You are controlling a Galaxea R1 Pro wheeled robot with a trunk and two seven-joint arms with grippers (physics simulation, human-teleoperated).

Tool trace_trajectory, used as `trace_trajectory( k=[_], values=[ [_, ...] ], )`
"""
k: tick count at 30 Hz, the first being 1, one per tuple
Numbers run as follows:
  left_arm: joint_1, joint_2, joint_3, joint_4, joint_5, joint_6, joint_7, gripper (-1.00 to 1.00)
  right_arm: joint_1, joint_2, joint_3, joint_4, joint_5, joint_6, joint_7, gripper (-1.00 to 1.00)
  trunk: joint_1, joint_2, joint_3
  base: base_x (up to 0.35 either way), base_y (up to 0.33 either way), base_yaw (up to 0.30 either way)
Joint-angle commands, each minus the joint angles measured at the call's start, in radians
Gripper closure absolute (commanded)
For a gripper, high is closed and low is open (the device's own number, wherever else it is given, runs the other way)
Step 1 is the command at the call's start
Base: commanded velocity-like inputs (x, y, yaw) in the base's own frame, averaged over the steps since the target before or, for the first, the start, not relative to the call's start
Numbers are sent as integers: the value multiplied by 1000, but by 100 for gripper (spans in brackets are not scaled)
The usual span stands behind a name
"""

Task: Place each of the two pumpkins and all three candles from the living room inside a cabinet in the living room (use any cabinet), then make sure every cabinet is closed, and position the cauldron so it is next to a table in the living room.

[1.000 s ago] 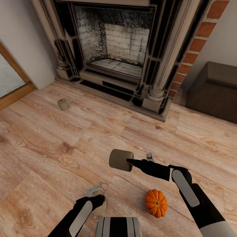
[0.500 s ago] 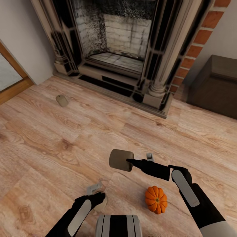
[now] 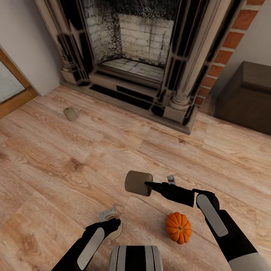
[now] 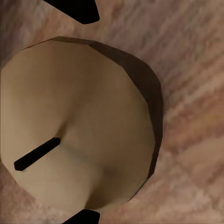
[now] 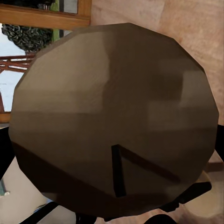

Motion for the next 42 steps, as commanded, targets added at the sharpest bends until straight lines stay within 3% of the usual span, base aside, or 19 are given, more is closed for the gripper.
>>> trace_trajectory(
  k=[1,37,42],
  values=[
    [0,1,-1,52,1,5,10,-100,-1,-1,1,0,-1,3,2,100,0,0,-1,0,0,0],
    [0,1,0,52,1,3,7,-100,-1,-1,1,6,4,-1,-1,100,-1,1,11,0,0,0],
    [0,1,0,52,1,3,7,-100,-1,-1,1,6,5,-1,-1,100,-4,2,30,0,0,0]
  ],
)
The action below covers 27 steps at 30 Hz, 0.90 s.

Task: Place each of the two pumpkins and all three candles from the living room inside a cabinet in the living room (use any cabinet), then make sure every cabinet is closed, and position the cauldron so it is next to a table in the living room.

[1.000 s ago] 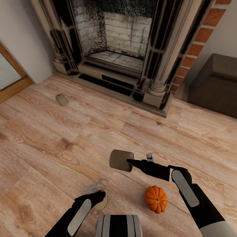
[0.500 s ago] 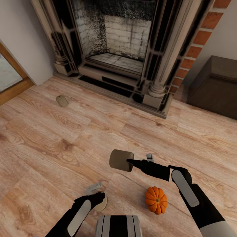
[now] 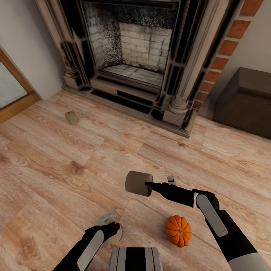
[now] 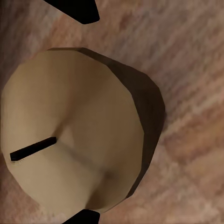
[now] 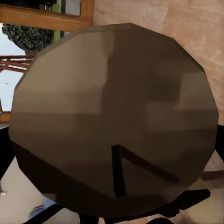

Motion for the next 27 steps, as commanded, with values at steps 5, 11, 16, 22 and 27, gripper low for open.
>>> trace_trajectory(
  k=[5,11,16,22,27],
  values=[
    [0,1,-1,-1,-4,5,11,-100,-1,-1,1,0,1,3,2,100,0,0,-1,0,0,0],
    [0,1,-2,-1,-4,5,10,-100,-1,-1,1,1,1,3,2,100,0,0,-1,0,0,0],
    [0,0,-2,-1,-3,5,10,-100,-1,-1,1,1,1,3,2,100,0,0,-1,0,0,0],
    [0,0,-2,-1,-3,5,10,-100,-1,-1,1,2,1,2,2,100,-1,0,7,0,0,0],
    [0,1,-2,-1,-3,5,10,-100,-1,-1,1,2,1,1,2,100,-2,1,15,0,0,0]
  ],
)
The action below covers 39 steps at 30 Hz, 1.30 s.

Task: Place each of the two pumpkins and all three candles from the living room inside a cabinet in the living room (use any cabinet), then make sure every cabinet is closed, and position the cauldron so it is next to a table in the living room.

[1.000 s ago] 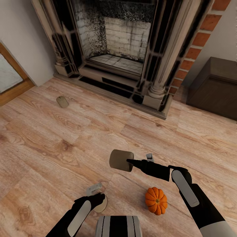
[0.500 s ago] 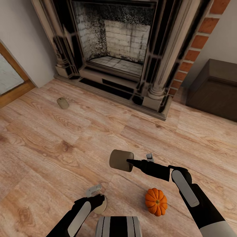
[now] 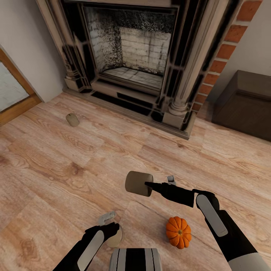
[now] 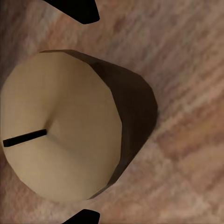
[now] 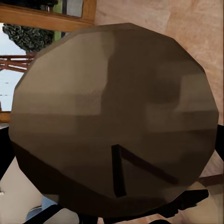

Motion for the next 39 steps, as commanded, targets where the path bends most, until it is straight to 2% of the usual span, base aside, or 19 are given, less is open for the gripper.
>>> trace_trajectory(
  k=[1,16,19,22,26,39],
  values=[
    [0,0,-2,-1,10,1,9,-100,-1,-1,1,0,-2,3,2,100,0,0,-1,0,0,0],
    [0,-1,-3,0,13,1,2,-100,-1,-1,1,0,-2,3,2,100,0,0,-1,0,0,0],
    [0,1,-4,3,13,0,-60,-100,-1,-1,1,0,-2,3,2,100,0,0,-1,0,0,0],
    [0,1,-1,33,-10,-10,-98,-100,-1,-1,1,0,-2,3,2,100,0,0,-1,0,0,0],
    [0,1,5,52,-47,-23,-112,-100,-1,-1,0,0,-2,3,2,100,0,0,-1,0,0,0],
    [0,0,7,55,-56,-28,-113,-100,-1,-1,1,0,-2,3,2,100,0,0,-1,0,0,0]
  ],
)
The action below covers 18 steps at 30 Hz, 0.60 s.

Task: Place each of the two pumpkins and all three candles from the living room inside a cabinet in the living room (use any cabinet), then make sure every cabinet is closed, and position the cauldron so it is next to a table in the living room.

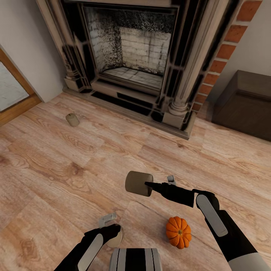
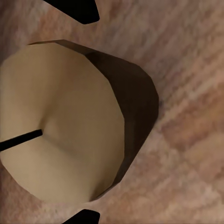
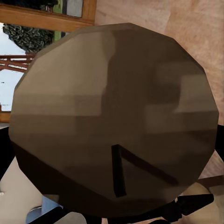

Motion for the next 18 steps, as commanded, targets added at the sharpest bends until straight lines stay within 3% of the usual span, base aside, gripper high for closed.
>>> trace_trajectory(
  k=[1,8,18],
  values=[
    [0,0,-2,-2,10,1,9,-100,-1,-1,1,0,-1,3,2,100,0,0,-1,0,0,0],
    [0,-1,-2,-2,10,1,8,-100,-1,-1,1,0,-1,3,2,100,2,-1,-16,0,0,0],
    [0,-5,-4,0,9,1,1,-100,-1,-1,1,0,-1,3,2,100,2,-1,-16,0,0,0]
  ],
)
